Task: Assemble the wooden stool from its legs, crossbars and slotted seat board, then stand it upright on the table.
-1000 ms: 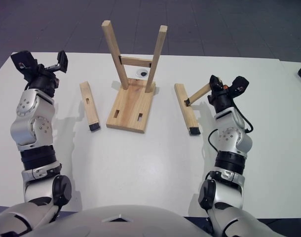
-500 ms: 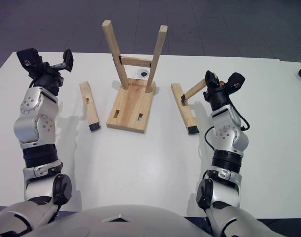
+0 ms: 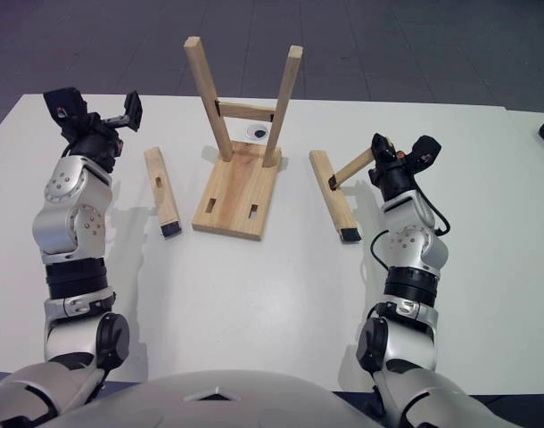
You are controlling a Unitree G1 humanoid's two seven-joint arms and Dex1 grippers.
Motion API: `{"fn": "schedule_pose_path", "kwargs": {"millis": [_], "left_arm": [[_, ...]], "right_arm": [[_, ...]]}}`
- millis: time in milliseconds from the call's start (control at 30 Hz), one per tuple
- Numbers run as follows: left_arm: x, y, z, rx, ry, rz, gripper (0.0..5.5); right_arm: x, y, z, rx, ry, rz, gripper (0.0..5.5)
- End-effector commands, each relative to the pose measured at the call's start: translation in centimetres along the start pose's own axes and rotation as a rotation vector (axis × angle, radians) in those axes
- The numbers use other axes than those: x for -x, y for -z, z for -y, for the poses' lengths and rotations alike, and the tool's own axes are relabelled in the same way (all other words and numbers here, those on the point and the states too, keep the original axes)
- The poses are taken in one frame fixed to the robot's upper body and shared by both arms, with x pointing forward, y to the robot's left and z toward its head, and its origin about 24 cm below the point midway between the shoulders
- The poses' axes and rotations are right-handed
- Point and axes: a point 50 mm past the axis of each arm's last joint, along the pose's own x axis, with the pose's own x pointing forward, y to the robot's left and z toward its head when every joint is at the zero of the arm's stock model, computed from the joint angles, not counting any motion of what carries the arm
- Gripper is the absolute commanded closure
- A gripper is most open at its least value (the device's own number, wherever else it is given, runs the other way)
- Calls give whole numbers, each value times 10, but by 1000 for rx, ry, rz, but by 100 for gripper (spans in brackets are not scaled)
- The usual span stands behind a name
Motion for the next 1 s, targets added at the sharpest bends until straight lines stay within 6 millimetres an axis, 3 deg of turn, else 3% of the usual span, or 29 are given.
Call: {"fn": "schedule_pose_path", "kwargs": {"millis": [33,133,233,400,500,600,700,833,1000], "left_arm": [[-1,-3,1,-15,3,12,10],[0,-3,1,-24,2,12,10],[0,-3,2,-48,5,12,10],[2,-6,5,-82,12,23,10],[3,-8,9,-90,17,30,10],[4,-8,11,-90,18,31,10],[6,-8,12,-87,13,31,10],[12,-7,9,-87,-10,30,10],[18,-6,11,-89,-25,33,10]], "right_arm": [[1,2,5,20,19,-25,509],[1,-2,4,46,20,-24,509],[2,3,3,193,38,-79,509],[3,37,-12,389,25,-191,509],[8,55,-13,415,45,-226,509],[27,74,-4,413,84,-260,509],[60,105,13,386,142,-355,509],[60,115,4,441,73,-395,509],[94,139,29,538,85,-560,509]]}}
